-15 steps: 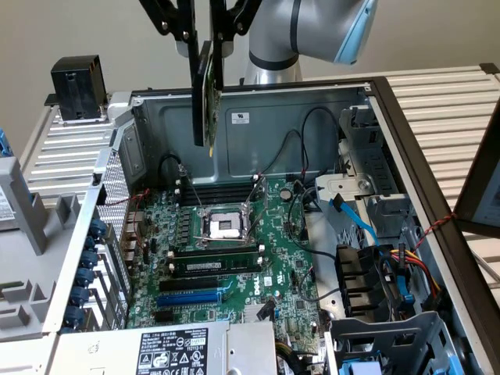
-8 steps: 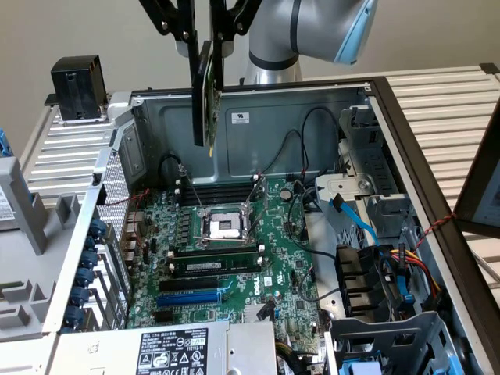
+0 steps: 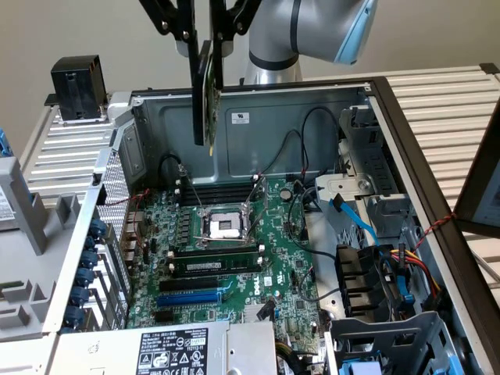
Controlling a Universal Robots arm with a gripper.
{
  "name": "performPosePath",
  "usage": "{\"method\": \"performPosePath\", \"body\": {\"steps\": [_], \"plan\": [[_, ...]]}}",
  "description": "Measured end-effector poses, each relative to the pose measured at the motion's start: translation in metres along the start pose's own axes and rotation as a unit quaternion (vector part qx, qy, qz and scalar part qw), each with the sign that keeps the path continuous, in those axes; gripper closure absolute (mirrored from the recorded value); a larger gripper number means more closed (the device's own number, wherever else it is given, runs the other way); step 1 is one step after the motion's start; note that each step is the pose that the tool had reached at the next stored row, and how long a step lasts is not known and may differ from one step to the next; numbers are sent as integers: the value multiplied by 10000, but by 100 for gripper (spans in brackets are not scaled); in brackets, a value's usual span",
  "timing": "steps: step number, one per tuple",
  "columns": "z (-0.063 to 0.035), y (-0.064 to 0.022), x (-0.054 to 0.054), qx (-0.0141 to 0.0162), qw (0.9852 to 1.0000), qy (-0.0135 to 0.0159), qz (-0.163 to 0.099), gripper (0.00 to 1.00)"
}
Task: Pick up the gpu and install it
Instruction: 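Insert the gpu into the slot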
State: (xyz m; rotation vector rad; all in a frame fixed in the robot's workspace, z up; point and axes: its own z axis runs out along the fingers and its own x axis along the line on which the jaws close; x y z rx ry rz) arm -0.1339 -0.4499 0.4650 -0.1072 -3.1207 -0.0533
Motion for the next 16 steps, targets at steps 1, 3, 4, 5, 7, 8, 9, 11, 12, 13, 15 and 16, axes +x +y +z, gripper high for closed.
{"method": "performPosePath", "body": {"steps": [1, 3, 4, 5, 7, 8, 9, 11, 12, 13, 15, 16], "plan": [[2, 0, 0, -80, 10000, 6, -25, 73], [6, 0, 0, -215, 9997, 16, -65, 73], [8, 0, 0, -271, 9996, 21, -90, 73], [11, 0, 0, -319, 9994, 26, -122, 73], [24, 0, 0, -369, 9990, 38, -248, 73], [31, 0, 0, -372, 9987, 45, -340, 73], [39, -1, 0, -370, 9984, 51, -427, 73], [58, -2, 0, -367, 9974, 64, -612, 73], [67, -2, -1, -365, 9968, 70, -705, 73], [76, -2, -1, -363, 9962, 75, -791, 73], [92, -3, -1, -358, 9946, 88, -973, 73], [101, -3, -1, -356, 9937, 94, -1062, 73]]}}
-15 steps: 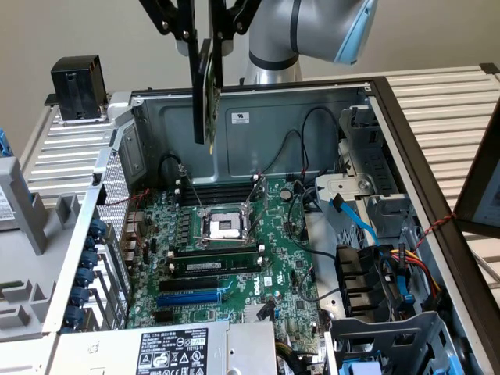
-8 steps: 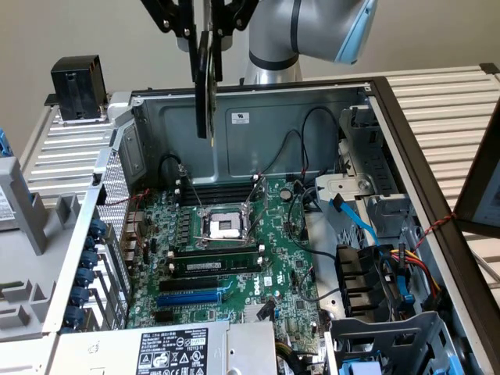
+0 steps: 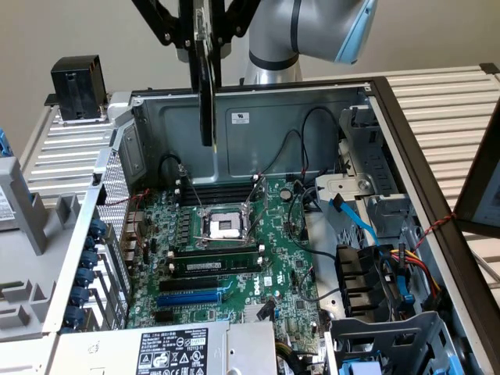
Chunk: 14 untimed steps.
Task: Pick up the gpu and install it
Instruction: 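Insert the gpu into the slot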
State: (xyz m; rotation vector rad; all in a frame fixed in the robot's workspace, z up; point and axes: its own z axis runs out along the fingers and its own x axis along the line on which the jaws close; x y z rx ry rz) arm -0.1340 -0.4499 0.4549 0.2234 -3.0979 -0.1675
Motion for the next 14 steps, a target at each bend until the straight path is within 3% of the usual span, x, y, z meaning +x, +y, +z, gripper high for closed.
{"method": "performPosePath", "body": {"steps": [4, 7, 11, 14], "plan": [[29, -3, -1, 8, 9993, 38, -361, 73], [47, -5, -1, 7, 9980, 64, -634, 73], [70, -8, -2, 4, 9950, 98, -994, 73], [81, -9, -2, 12, 9919, 121, -1266, 73]]}}
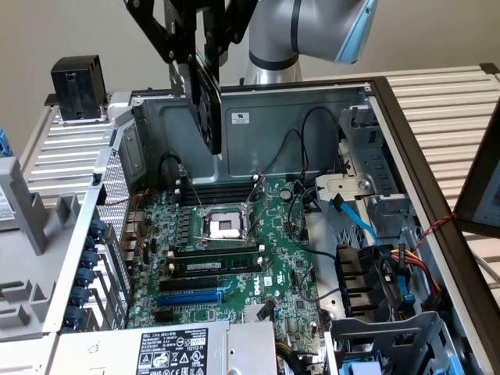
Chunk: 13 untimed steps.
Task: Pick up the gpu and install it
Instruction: 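Insert the gpu into the slot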
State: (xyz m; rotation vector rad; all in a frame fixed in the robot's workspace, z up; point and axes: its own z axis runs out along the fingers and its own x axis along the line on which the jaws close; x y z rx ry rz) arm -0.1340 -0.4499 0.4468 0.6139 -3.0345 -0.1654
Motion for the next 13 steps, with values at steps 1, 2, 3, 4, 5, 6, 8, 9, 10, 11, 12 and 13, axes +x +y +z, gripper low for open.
{"method": "performPosePath", "body": {"steps": [1, 2, 3, 4, 5, 6, 8, 9, 10, 11, 12, 13], "plan": [[3, 0, 0, 3, 10000, 6, -94, 73], [5, -1, 0, 7, 9998, 12, -185, 73], [7, -1, 0, 10, 9996, 18, -275, 73], [8, -1, 0, 13, 9993, 25, -360, 73], [11, -1, 0, 15, 9990, 32, -452, 73], [14, -2, 0, 13, 9985, 38, -545, 73], [21, -3, -1, 4, 9973, 52, -727, 73], [25, -3, -1, -1, 9966, 59, -816, 73], [28, -3, -1, -6, 9959, 66, -906, 73], [33, -4, -1, -10, 9950, 73, -998, 73], [38, -4, -1, -14, 9940, 80, -1089, 73], [41, -5, -1, -17, 9931, 87, -1173, 73]]}}
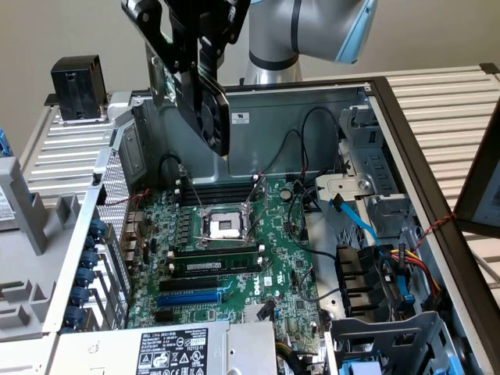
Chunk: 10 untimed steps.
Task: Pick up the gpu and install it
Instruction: 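Insert the gpu into the slot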
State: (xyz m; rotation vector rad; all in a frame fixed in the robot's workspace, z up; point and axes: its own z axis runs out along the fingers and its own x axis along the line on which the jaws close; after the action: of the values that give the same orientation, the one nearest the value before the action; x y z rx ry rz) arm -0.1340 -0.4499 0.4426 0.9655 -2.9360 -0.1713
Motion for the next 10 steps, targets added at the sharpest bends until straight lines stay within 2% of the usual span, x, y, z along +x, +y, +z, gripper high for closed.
{"method": "performPosePath", "body": {"steps": [5, 10], "plan": [[17, -2, 0, -14, 9989, 38, -465, 73], [25, -3, -1, -15, 9958, 78, -915, 73]]}}
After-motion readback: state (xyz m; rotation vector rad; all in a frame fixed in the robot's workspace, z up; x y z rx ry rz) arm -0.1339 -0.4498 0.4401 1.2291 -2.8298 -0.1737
